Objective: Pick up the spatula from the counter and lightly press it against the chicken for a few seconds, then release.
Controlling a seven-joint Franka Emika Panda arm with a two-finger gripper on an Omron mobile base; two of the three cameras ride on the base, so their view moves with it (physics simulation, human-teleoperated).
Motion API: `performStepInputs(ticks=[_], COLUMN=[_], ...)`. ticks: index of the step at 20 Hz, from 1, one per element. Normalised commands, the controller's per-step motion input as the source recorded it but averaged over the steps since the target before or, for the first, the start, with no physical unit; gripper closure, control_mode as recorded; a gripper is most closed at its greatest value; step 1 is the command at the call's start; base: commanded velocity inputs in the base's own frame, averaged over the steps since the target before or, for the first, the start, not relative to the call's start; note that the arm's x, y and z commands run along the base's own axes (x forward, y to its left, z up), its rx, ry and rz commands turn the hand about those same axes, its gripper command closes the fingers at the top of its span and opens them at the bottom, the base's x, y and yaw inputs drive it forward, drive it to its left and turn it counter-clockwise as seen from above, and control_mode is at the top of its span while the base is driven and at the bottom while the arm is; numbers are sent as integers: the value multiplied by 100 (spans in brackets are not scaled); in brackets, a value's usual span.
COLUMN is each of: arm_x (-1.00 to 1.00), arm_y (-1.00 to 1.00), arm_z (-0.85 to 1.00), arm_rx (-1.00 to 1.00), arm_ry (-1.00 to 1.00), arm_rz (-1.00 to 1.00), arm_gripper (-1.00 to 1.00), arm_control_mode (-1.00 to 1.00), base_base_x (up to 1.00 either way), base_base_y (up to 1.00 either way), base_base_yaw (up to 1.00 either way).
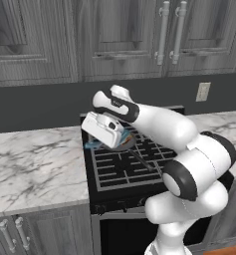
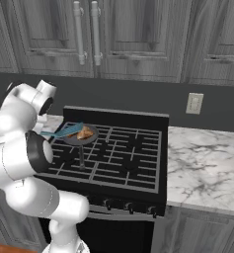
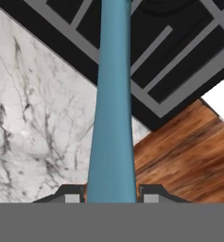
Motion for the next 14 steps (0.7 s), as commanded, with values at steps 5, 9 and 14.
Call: performStepInputs(ticks=[5,9,14], arm_x=[14,29,29], arm_y=[-11,-11,-10], arm_z=[-2,-4,-3], arm_rx=[0,0,0], arm_ry=[0,0,0], arm_rz=[0,1,1], arm_gripper=[100,100,100], arm_control_mode=[-100,-100,-100], base_base_x=[0,0,0], base_base_y=[0,0,0], base_base_yaw=[0,0,0])
